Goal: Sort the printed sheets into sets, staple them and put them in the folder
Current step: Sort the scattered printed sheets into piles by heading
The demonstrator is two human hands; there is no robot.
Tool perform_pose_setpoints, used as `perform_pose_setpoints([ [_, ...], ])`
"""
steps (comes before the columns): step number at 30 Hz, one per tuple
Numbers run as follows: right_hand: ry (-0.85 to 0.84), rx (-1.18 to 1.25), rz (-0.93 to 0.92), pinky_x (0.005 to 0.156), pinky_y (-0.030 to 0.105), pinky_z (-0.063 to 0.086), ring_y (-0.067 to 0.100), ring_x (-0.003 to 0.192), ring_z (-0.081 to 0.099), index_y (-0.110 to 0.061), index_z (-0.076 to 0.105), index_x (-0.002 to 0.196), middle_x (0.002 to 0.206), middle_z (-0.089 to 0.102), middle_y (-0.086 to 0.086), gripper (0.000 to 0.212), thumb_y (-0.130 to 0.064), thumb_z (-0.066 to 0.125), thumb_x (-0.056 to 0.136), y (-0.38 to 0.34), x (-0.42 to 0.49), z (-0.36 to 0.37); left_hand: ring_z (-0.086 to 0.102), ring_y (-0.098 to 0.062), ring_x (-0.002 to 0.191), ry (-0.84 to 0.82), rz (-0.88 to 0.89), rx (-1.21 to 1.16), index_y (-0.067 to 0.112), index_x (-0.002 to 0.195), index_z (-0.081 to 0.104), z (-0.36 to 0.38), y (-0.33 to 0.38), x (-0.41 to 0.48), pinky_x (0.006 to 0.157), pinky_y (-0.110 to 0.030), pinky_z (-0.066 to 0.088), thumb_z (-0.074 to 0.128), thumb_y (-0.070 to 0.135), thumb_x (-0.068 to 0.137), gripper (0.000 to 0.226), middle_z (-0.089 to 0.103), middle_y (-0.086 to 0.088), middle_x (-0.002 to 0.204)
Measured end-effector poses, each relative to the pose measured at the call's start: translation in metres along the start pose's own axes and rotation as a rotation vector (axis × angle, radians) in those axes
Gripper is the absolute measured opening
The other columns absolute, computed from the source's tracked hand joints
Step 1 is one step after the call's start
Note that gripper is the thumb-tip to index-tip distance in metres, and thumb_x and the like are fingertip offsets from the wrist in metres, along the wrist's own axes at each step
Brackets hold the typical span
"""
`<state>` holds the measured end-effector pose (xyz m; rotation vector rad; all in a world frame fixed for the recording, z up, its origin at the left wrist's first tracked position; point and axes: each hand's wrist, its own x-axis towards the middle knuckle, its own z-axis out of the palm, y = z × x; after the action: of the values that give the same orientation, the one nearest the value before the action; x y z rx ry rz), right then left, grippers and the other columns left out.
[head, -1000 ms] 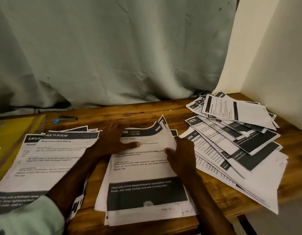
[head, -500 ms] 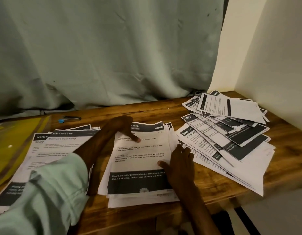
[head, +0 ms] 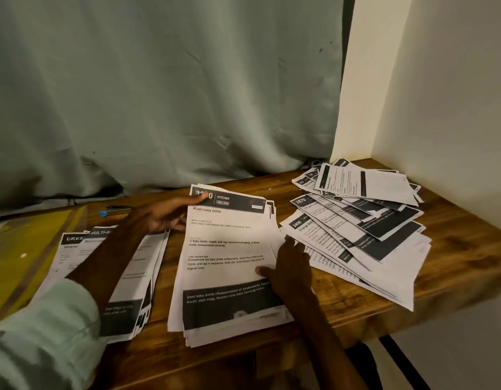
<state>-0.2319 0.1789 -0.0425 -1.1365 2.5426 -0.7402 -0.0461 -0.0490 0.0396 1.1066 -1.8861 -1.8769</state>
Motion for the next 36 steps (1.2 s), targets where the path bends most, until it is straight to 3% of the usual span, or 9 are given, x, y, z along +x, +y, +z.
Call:
perform_pose_setpoints([
  [4, 0.017, 0.021, 0.0, 0.116, 0.041, 0.033, 0.031, 0.144, 0.031, -0.009, 0.013, 0.156, 0.156, 0.029, 0.014, 0.103, -0.05, 0.074, 0.085, 0.002, 0.001, 0.002, 0.066, -0.042, 0.116, 0.04, 0.033, -0.173, 0.012, 0.131, 0.063, 0.023, -0.027, -0.024, 0.094, -0.054, 0.056, 0.063, 0.053, 0.092, 0.057, 0.07, -0.022, 0.124],
  [7, 0.027, 0.052, 0.003, 0.119, 0.043, 0.032, 0.032, 0.146, 0.029, -0.009, 0.015, 0.156, 0.158, 0.028, 0.014, 0.102, -0.05, 0.075, 0.085, 0.004, 0.002, 0.005, 0.071, -0.035, 0.111, 0.092, 0.032, -0.159, 0.01, 0.13, 0.064, 0.039, -0.052, -0.03, 0.095, -0.054, 0.056, 0.07, 0.032, 0.09, 0.046, 0.073, -0.014, 0.12],
  [12, 0.009, 0.098, -0.022, 0.121, 0.045, 0.029, 0.032, 0.149, 0.026, -0.008, 0.015, 0.158, 0.162, 0.025, 0.014, 0.106, -0.048, 0.079, 0.082, 0.004, 0.003, 0.009, 0.073, -0.025, 0.098, 0.365, 0.169, 0.106, 0.014, 0.128, 0.061, 0.063, -0.062, -0.033, 0.072, -0.034, 0.061, 0.074, 0.017, 0.091, 0.04, 0.072, -0.009, 0.121],
  [15, 0.029, 0.246, -0.037, 0.115, 0.045, 0.039, 0.031, 0.142, 0.039, -0.009, 0.027, 0.153, 0.154, 0.04, 0.012, 0.105, -0.047, 0.085, 0.074, 0.009, 0.007, 0.009, 0.073, -0.026, 0.101, 0.443, 0.289, 0.118, 0.014, 0.131, 0.058, 0.065, -0.059, -0.041, 0.081, -0.043, 0.062, 0.072, 0.018, 0.093, 0.04, 0.069, -0.012, 0.126],
  [18, 0.014, 0.494, -0.06, 0.095, 0.038, 0.051, 0.027, 0.127, 0.055, -0.012, 0.034, 0.149, 0.141, 0.054, 0.005, 0.102, -0.045, 0.089, 0.069, 0.009, 0.013, -0.008, 0.072, -0.022, 0.104, 0.445, 0.376, 0.067, 0.018, 0.132, 0.057, 0.055, -0.051, -0.062, 0.087, -0.048, 0.061, 0.073, 0.021, 0.092, 0.043, 0.07, -0.006, 0.125],
  [23, -0.128, 0.909, -0.14, 0.079, 0.036, 0.063, 0.016, 0.098, 0.073, -0.02, 0.06, 0.128, 0.116, 0.073, -0.002, 0.061, -0.035, 0.086, 0.074, -0.019, 0.019, -0.05, 0.074, -0.02, 0.103, 0.503, 0.503, -0.167, 0.018, 0.128, 0.06, 0.042, -0.04, -0.092, 0.077, -0.035, 0.063, 0.072, 0.015, 0.091, 0.039, 0.075, 0.001, 0.115],
  [27, -0.052, 0.993, -0.311, 0.065, 0.021, 0.06, 0.005, 0.086, 0.075, -0.022, 0.068, 0.107, 0.102, 0.076, -0.007, 0.021, -0.023, 0.075, 0.088, -0.052, 0.019, -0.071, 0.076, -0.015, 0.091, 0.528, 0.589, -0.395, 0.023, 0.114, 0.059, 0.047, -0.019, -0.105, 0.066, -0.028, 0.061, 0.069, 0.009, 0.092, 0.028, 0.079, 0.006, 0.099],
  [33, 0.099, 1.053, -0.463, 0.071, 0.028, 0.062, 0.015, 0.094, 0.075, -0.009, 0.065, 0.119, 0.104, 0.076, -0.003, 0.026, -0.02, 0.068, 0.095, -0.08, 0.019, -0.087, 0.076, -0.01, 0.087, 0.611, 0.69, -0.506, 0.025, 0.112, 0.054, 0.053, 0.01, -0.104, 0.066, -0.025, 0.06, 0.073, 0.013, 0.091, 0.03, 0.074, 0.008, 0.101],
  [36, 0.102, 1.087, -0.475, 0.071, 0.029, 0.062, 0.014, 0.095, 0.075, -0.015, 0.064, 0.119, 0.103, 0.076, -0.007, 0.024, -0.021, 0.067, 0.096, -0.077, 0.017, -0.085, 0.076, -0.01, 0.087, 0.597, 0.683, -0.478, 0.02, 0.117, 0.055, 0.056, 0.006, -0.099, 0.066, -0.023, 0.059, 0.07, 0.014, 0.092, 0.029, 0.074, 0.007, 0.101],
])
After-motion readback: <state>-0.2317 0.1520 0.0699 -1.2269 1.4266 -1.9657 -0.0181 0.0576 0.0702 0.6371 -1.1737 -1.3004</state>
